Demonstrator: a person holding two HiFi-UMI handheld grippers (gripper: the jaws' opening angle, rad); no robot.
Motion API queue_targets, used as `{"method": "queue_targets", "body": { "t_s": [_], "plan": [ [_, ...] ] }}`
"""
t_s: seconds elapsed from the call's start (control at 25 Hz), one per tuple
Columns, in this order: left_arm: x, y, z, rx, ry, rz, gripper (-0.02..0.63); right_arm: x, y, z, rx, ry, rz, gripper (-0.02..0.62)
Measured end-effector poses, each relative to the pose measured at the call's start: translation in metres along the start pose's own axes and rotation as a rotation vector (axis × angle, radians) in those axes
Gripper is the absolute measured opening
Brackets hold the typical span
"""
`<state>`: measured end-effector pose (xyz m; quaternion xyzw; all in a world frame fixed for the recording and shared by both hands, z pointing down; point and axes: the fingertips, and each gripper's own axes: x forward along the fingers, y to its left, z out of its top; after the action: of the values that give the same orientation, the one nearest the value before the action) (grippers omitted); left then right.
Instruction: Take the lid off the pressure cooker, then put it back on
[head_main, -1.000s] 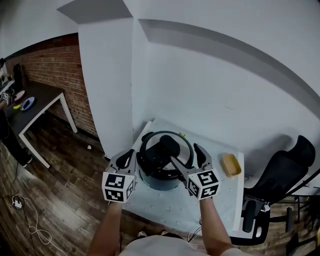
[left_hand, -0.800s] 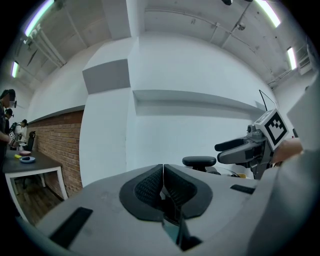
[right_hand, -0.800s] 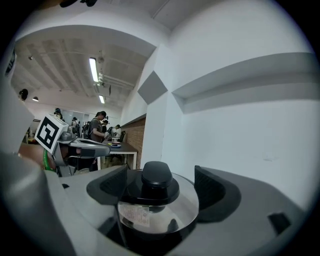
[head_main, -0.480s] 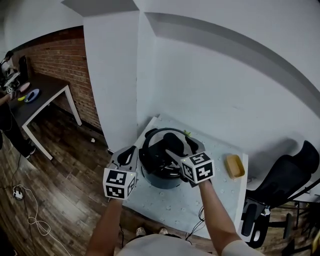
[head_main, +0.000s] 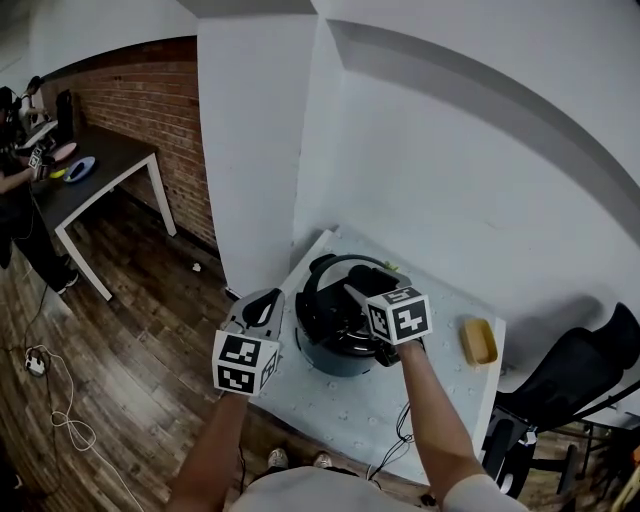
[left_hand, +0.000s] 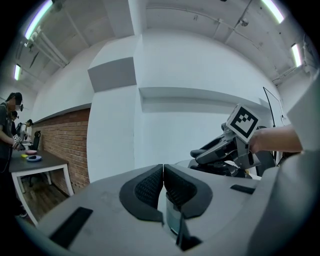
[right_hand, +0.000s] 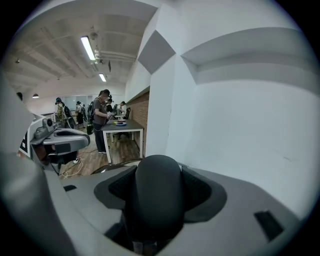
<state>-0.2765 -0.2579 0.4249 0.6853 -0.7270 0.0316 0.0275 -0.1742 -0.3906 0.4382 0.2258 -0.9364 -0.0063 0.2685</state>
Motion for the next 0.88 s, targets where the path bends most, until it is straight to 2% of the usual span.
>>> {"method": "queue_targets", "body": {
  "t_s": [0.52, 0.88],
  "plan": [
    [-0.0024, -0.0016, 0.0009, 0.001, -0.003, 0.007, 0.015, 0.0014, -0.0013, 0.0009, 0.027, 0.017, -0.031, 0.276],
    [-0.0021, -0.0056, 0.0019, 0.001, -0.002, 0.010, 0.015, -0.0002, -0.0041, -0.0013, 0.083, 0.044, -0.103, 0.276]
  ]
}}
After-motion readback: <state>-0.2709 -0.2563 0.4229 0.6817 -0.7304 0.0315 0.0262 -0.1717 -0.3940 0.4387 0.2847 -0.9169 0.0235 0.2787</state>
